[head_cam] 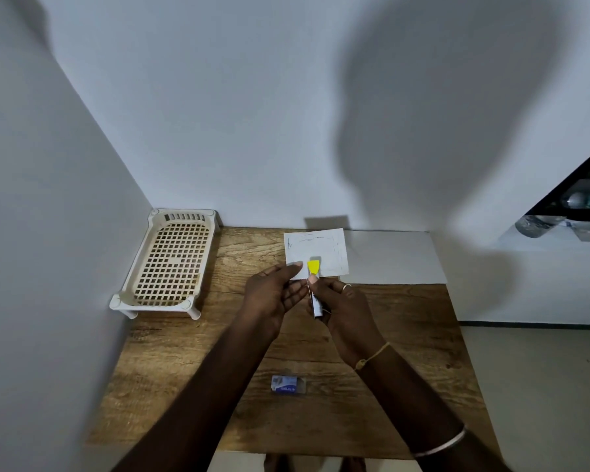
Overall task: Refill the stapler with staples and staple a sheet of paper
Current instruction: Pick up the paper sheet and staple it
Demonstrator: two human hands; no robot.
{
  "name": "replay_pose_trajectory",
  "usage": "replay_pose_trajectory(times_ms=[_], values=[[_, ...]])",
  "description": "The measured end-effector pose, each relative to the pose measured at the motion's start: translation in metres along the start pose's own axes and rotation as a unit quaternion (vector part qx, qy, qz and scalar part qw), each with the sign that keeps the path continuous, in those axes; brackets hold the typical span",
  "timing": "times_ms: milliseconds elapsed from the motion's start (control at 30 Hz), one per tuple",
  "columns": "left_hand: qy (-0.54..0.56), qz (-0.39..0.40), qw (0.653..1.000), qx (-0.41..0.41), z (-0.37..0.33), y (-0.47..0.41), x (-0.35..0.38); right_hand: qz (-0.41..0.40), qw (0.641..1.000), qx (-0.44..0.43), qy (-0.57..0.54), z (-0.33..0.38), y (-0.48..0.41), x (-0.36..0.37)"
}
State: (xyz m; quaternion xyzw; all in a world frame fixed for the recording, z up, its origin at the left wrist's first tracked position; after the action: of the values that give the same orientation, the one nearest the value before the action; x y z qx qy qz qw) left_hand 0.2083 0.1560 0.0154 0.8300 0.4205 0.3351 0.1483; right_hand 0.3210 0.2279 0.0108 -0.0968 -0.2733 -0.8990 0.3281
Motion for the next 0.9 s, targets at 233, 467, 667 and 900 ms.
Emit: replay_pose_trajectory(times_ms=[233,467,667,900], values=[[-0.005,0.004,1.000,0.001,0.000,-0.001,0.000,-0.025,1.000,0.000,0.008,-0.001,-0.003,-0.006],[0.017,0.031,0.999,0.001,0.006,0.000,0.008,-0.044,0.999,0.007,0.002,0.001,-0.004,-0.008],[-0.028,0.064,0.997,0.036,-0.002,0.005,0.014,-0.066,0.997,0.010,0.031,0.000,-0.006,-0.013],[-0.045,0.055,0.995,0.068,-0.005,0.003,0.012,-0.065,0.997,0.003,0.043,-0.001,-0.008,-0.015]])
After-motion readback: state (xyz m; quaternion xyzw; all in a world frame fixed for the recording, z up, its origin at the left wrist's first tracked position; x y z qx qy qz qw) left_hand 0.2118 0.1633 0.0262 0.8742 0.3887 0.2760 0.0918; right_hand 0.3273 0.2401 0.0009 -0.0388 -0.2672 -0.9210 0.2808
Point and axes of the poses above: each hand's wrist, its own y-axis away from the middle knuckle, its own x-axis out of the palm, z = x × y, the point moved 9 cm from there along -y, towards the middle knuckle, and after that the axes turned 4 degrees about x, right-handed, at the moved point
